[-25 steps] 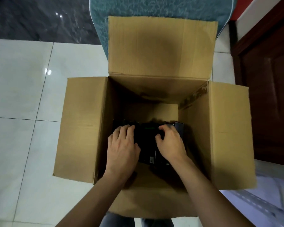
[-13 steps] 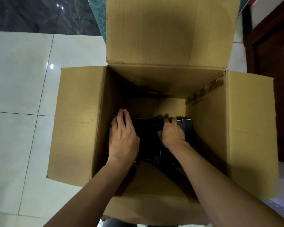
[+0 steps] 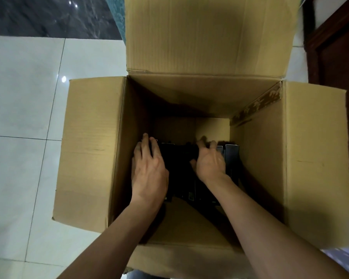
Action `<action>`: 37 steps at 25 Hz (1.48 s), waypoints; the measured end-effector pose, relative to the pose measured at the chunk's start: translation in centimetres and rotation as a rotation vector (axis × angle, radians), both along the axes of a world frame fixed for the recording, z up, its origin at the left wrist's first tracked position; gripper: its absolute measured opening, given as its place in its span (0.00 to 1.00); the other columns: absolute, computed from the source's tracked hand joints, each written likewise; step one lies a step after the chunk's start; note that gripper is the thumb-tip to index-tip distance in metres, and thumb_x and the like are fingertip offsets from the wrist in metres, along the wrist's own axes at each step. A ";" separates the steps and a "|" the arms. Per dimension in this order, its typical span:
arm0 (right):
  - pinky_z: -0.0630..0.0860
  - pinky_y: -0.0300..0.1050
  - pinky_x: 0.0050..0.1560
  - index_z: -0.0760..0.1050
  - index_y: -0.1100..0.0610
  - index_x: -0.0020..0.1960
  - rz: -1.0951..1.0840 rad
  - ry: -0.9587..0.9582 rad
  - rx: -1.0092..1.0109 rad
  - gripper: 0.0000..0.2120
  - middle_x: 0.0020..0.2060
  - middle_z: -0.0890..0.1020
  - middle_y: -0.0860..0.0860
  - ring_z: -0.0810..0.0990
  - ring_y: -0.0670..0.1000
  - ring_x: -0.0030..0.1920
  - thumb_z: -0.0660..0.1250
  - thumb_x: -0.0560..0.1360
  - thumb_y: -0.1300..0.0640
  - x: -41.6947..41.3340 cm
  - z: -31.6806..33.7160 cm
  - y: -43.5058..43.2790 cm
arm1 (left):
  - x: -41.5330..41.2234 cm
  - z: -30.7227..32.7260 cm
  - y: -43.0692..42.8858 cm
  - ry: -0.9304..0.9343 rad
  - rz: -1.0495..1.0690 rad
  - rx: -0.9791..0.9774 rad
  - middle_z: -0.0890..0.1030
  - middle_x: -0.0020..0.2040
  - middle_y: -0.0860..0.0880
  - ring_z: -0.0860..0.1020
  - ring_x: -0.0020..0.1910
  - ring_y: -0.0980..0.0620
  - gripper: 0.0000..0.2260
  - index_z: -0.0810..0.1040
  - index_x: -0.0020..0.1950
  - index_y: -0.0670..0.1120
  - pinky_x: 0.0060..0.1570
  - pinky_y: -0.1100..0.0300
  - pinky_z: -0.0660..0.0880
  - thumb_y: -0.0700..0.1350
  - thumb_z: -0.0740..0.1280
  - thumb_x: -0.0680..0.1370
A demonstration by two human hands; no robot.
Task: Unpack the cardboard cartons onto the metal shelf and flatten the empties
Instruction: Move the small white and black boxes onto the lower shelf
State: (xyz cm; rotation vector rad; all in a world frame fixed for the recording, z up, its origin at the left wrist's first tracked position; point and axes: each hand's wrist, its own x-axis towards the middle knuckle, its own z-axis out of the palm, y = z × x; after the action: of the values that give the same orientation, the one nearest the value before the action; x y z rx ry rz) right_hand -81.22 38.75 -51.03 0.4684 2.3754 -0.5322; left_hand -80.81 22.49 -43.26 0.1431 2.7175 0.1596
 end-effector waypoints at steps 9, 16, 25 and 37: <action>0.77 0.60 0.60 0.50 0.42 0.80 -0.013 -0.106 -0.118 0.43 0.67 0.71 0.61 0.75 0.64 0.64 0.74 0.75 0.51 0.4 -0.5 -2.3 | 1.1 0.2 0.0 -0.145 0.107 0.071 0.46 0.80 0.41 0.63 0.74 0.39 0.46 0.36 0.80 0.56 0.67 0.46 0.73 0.45 0.70 0.78; 0.76 0.61 0.62 0.37 0.39 0.81 -0.089 -0.231 -0.132 0.52 0.73 0.63 0.65 0.72 0.66 0.68 0.74 0.76 0.53 0.9 -1.0 -3.9 | 1.5 -0.5 -0.5 -0.193 0.136 0.107 0.64 0.71 0.39 0.77 0.58 0.42 0.51 0.27 0.76 0.62 0.56 0.46 0.79 0.43 0.69 0.78; 0.76 0.62 0.63 0.34 0.36 0.79 -0.106 -0.169 -0.127 0.53 0.75 0.60 0.66 0.72 0.67 0.69 0.73 0.76 0.53 1.4 -0.4 -3.9 | 1.5 -0.2 -0.5 -0.191 0.162 0.133 0.66 0.69 0.39 0.79 0.51 0.45 0.48 0.28 0.76 0.63 0.52 0.49 0.80 0.44 0.67 0.80; 0.78 0.56 0.54 0.30 0.37 0.78 -0.260 0.257 -0.056 0.54 0.68 0.67 0.59 0.77 0.61 0.61 0.72 0.76 0.49 4.0 10.4 -0.6 | 1.2 6.4 -0.1 -0.048 0.142 0.263 0.70 0.65 0.41 0.78 0.44 0.47 0.47 0.32 0.78 0.62 0.41 0.52 0.81 0.45 0.68 0.79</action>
State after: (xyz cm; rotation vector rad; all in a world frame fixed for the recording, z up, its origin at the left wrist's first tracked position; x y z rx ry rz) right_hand -77.19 38.16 -40.64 0.7273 2.5491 -0.8169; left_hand -79.62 22.38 -36.90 0.0202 2.6479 0.5553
